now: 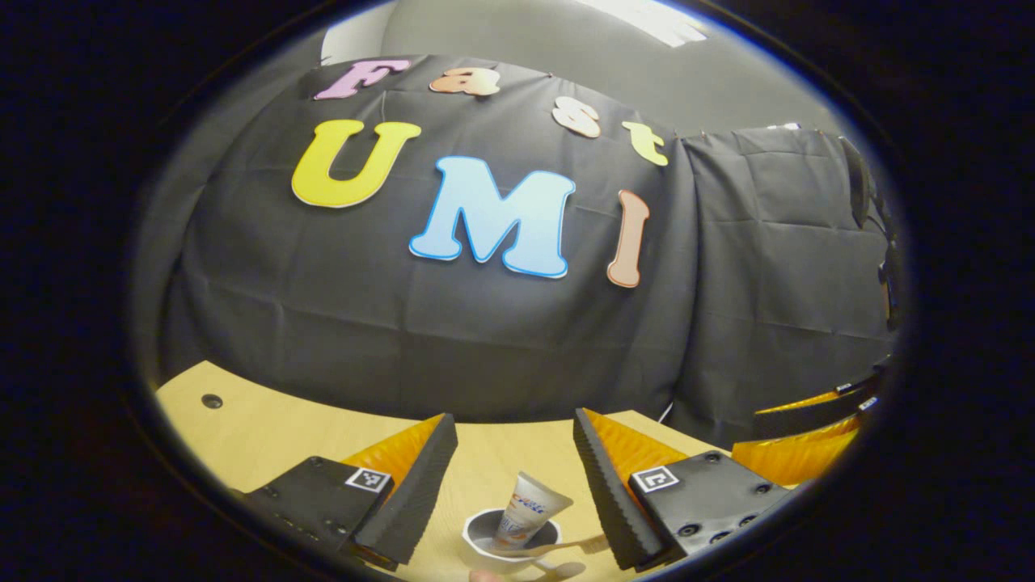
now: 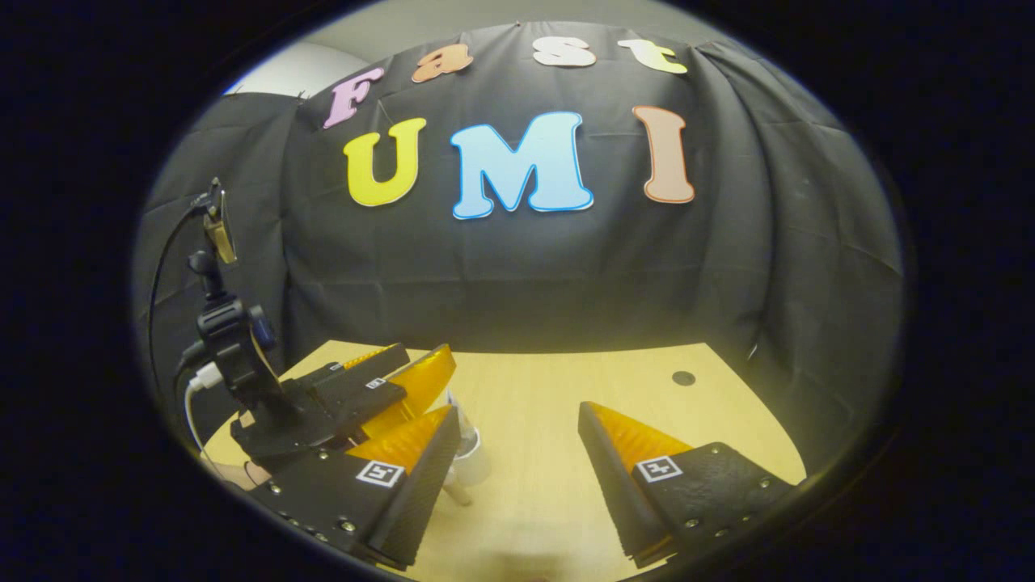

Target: Put the toothbrush and toothpaste on the desktop into the cup, then pick up the cup and place it on the coaster on the desktop.

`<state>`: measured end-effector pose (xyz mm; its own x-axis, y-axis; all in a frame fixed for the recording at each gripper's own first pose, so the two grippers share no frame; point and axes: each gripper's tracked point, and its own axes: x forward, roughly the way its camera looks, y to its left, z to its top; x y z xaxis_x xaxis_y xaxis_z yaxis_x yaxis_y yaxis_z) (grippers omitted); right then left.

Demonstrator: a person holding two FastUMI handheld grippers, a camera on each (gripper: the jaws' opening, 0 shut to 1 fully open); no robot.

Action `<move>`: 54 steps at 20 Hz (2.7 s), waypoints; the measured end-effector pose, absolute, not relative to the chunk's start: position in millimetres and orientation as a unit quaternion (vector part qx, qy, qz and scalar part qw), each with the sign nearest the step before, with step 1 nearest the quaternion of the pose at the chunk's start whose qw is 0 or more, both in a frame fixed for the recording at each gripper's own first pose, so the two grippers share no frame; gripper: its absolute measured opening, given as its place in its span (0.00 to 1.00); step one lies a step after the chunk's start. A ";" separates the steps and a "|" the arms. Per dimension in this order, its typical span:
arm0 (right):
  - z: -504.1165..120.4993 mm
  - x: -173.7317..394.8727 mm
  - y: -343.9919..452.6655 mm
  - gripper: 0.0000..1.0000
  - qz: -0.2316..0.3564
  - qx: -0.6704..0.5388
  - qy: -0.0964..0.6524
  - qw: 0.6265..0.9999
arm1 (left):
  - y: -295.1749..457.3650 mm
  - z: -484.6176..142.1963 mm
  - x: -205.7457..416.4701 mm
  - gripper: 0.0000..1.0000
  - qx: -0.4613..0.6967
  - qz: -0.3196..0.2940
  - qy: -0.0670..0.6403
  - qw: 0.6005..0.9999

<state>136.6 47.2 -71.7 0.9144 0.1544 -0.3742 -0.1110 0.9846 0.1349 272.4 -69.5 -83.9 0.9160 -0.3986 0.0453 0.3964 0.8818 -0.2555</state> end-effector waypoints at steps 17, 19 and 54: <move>-126.4 137.2 116.8 0.89 0.127 0.031 0.313 0.941 | 28.8 -49.4 216.2 0.92 -0.143 -0.131 0.022 0.981; -138.2 137.9 123.5 0.89 0.133 0.027 0.338 0.931 | 36.0 -50.4 214.4 0.92 -0.143 -0.124 0.028 0.982; -261.7 152.8 146.5 0.29 0.114 -0.029 0.612 0.782 | 102.3 -94.9 184.8 0.93 -0.192 -0.075 0.104 0.973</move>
